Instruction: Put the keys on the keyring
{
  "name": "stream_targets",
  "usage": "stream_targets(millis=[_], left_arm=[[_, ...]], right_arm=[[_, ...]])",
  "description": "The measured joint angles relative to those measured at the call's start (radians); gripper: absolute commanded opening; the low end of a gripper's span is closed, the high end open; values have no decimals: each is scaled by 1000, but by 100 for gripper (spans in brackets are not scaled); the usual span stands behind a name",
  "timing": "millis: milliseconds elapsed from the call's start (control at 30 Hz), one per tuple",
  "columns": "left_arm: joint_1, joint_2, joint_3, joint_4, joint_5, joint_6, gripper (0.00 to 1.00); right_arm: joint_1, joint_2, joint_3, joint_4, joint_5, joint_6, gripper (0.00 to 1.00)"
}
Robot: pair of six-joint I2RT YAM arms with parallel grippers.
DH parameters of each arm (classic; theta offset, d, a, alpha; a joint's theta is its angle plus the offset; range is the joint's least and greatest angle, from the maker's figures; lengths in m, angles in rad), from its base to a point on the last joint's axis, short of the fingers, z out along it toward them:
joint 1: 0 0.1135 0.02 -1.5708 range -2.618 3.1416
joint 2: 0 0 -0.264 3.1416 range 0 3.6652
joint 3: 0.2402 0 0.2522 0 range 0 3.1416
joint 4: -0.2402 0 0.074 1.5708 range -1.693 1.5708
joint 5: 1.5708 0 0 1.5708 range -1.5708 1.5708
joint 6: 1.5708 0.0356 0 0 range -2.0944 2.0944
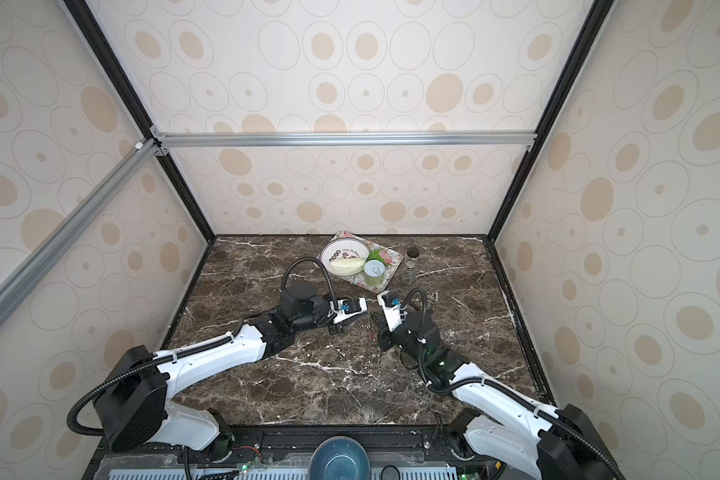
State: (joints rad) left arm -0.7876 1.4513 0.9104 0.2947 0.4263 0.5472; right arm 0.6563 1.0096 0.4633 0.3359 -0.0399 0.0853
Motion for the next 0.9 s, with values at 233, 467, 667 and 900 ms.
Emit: stream_targets(millis=[233, 467, 667, 900], left_arm=[[0, 35, 43, -45, -5, 0, 24], [0, 60, 64, -58, -2, 0, 25], [0, 64, 78, -64, -7, 0, 25], [0, 64, 78, -74, -14, 0, 27]], right_arm=[[7, 0, 0, 2, 11, -8, 0], [10, -13, 0, -17, 24, -24, 0], [11, -29, 0, -11, 31, -24, 0], [11, -29, 0, -14, 34, -24, 0]])
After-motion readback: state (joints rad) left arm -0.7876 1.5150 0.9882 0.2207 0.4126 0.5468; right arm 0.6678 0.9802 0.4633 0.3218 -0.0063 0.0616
